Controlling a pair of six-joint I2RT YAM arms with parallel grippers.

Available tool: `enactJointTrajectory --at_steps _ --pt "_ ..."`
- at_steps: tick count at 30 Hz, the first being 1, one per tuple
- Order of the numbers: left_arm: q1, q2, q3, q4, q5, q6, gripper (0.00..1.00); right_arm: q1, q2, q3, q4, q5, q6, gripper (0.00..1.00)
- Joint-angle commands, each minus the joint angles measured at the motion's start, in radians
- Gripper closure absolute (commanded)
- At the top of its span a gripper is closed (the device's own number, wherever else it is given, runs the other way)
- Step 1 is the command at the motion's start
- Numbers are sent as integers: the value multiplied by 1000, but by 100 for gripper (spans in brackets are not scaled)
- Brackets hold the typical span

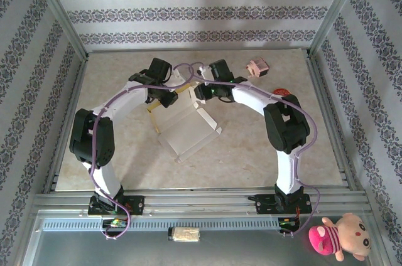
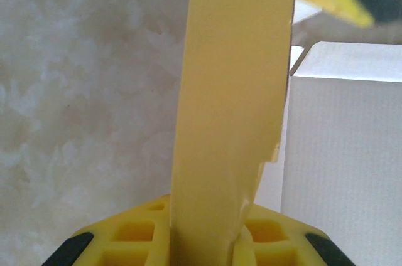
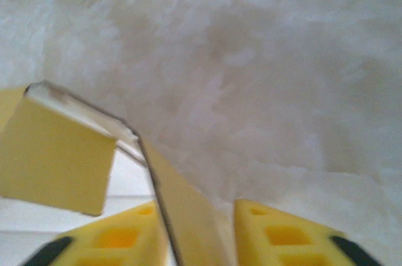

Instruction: Fold the paper box

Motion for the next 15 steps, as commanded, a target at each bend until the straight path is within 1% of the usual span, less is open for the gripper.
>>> enactJointTrajectory --at_steps 1,3,7,10,11,14,15 --pt "-21 -23 2 25 -28 26 96 -3 -22 16 -17 -6 2 74" --pt "-28 -16 5 26 -36 27 96 8 -22 1 -13 -11 13 75" --pt "-37 -8 6 28 -50 30 96 34 -42 -53 11 33 30 79" --pt "-40 -5 -1 33 -56 32 95 44 -46 -66 13 51 73 83" --pt "-42 -3 -5 37 -61 33 93 49 -45 -68 13 45 91 88" --pt "-48 -3 -23 53 -71 32 88 67 -45 -72 14 66 149 93" --pt "-49 -5 -30 60 -74 30 87 73 -45 -72 13 73 163 93"
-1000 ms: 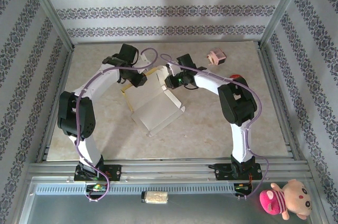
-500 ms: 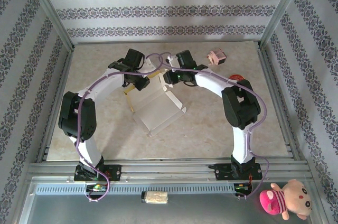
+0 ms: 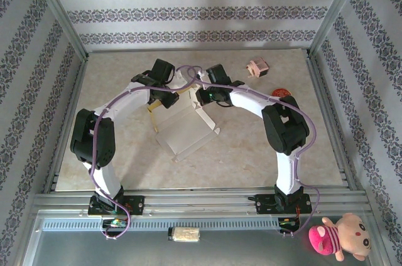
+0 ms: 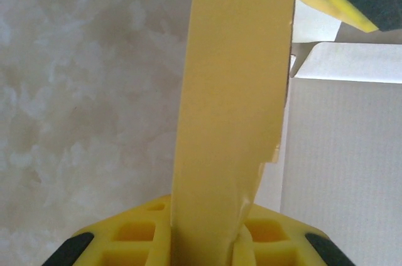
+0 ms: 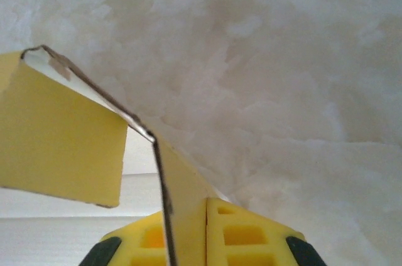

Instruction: Fold the paper box

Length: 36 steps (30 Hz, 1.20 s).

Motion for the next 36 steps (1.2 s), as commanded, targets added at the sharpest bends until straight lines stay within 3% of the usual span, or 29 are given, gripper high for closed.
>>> enactJointTrajectory --at_steps 1,4,9,15,21,26,30,32,36 --pt "-25 -6 -28 51 -18 14 86 27 -33 -19 2 28 93 93" --pt "-27 -11 -44 61 -16 2 82 40 -23 -18 -12 85 117 94" --pt "-26 -65 -84 103 26 -32 64 48 -8 -36 -34 201 144 95" --pt "-26 -162 -141 167 76 -103 50 48 -5 -29 -41 234 123 95" --pt "-24 -246 -183 182 53 -154 38 51 -12 -16 -44 251 45 95" --pt "-10 -320 -187 200 48 -233 22 54 -28 -28 -28 260 -12 95" --pt "-4 -405 -195 207 5 -345 21 54 -28 -25 -31 263 -27 95" --pt "-4 -465 -224 215 -21 -467 23 54 -25 -23 -30 265 -31 95" --pt "-11 -594 -416 307 -1 -800 56 54 -16 -19 -31 265 -31 95"
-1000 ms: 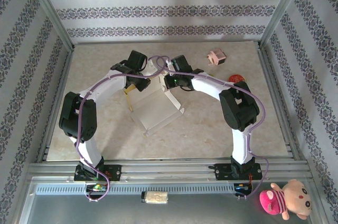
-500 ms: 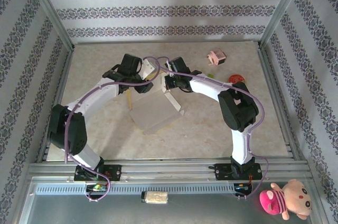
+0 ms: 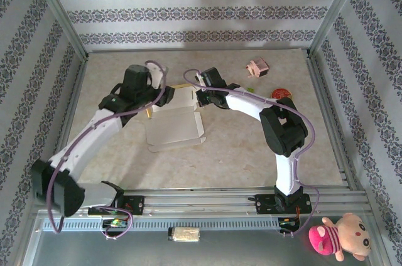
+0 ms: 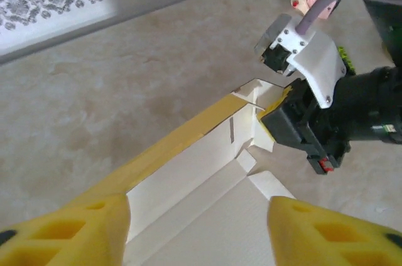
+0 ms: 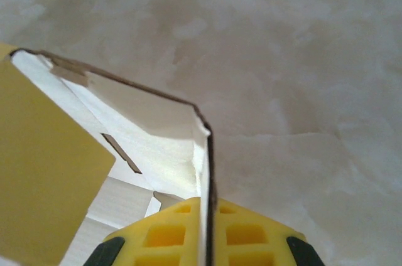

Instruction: Fold the paper box

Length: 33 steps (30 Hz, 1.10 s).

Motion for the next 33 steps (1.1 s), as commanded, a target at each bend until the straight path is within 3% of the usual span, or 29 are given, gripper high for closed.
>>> enactJointTrajectory --at_steps 1,5,7,14,21,33 --pt "-8 -80 -170 109 3 -358 63 11 -9 -3 -35 31 -22 95" --pt "-50 -85 -367 264 53 -495 94 11 0 15 -50 33 -17 94" --pt "-73 -41 -406 315 65 -499 100 11 3 23 -56 35 -12 94" --pt "-147 207 -400 475 112 -463 100 12 18 46 -79 31 7 93" --pt "-150 454 -380 586 114 -447 100 14 39 93 -141 36 27 93" --pt "-150 515 -352 613 90 -427 100 12 93 283 -372 14 228 91"
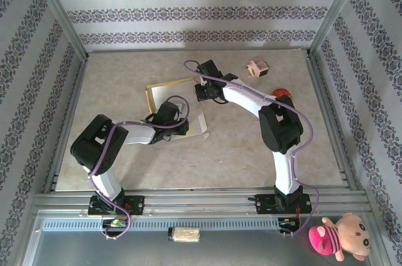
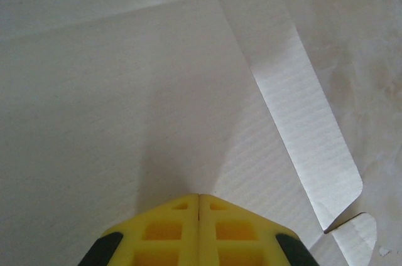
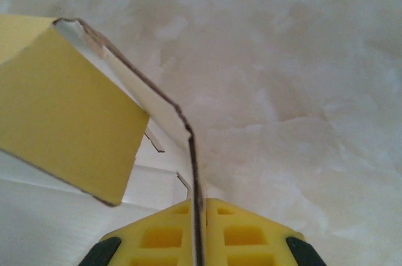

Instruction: Fold the paper box

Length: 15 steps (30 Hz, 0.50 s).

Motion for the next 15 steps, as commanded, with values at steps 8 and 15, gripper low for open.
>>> enactJointTrajectory --at_steps 8,15 --pt "-10 50 0 35 -18 7 100 16 64 84 -157 -45 211 92" --pt "-10 51 4 46 -21 2 100 42 46 6 -121 -21 267 92"
